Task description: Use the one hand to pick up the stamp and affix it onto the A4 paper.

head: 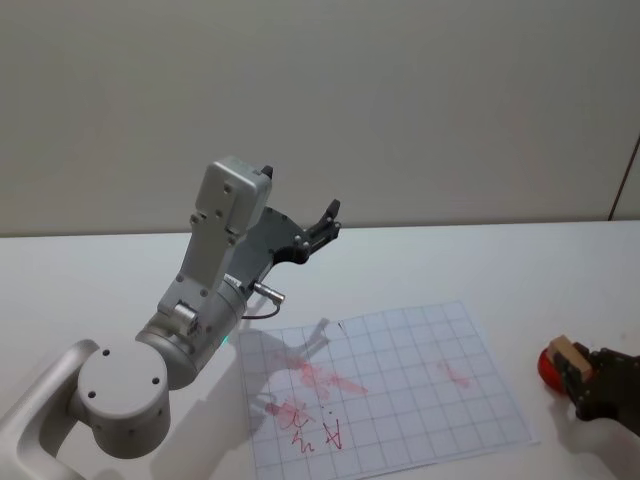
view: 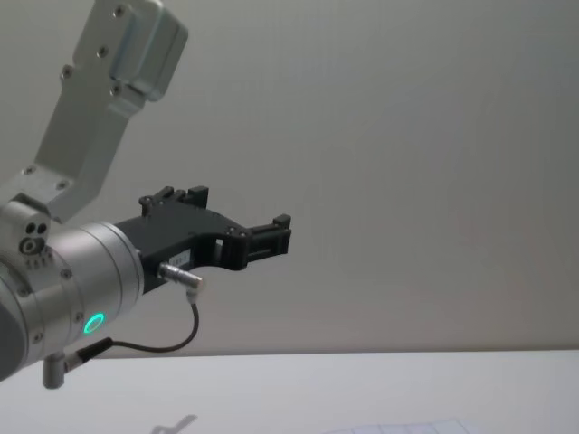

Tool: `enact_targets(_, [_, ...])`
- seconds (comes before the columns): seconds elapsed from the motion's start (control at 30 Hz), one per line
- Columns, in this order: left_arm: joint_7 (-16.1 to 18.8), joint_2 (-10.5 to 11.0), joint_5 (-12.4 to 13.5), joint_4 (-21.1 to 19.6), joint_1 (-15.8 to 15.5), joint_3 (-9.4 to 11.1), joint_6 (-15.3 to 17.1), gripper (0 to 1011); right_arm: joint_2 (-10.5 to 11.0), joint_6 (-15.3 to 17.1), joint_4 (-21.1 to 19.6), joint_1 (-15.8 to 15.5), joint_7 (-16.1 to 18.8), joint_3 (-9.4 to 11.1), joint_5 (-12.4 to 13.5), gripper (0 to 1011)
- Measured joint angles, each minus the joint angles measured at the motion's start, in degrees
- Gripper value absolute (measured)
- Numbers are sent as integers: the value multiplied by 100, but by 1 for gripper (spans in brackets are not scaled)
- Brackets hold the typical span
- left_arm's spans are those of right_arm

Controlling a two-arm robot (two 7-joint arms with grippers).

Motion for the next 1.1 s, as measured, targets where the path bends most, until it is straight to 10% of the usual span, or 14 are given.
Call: enact_targets(1.1, [0,0,0,0,0,0,0,1001,-280,-81,568,527,115,-161,-462,219])
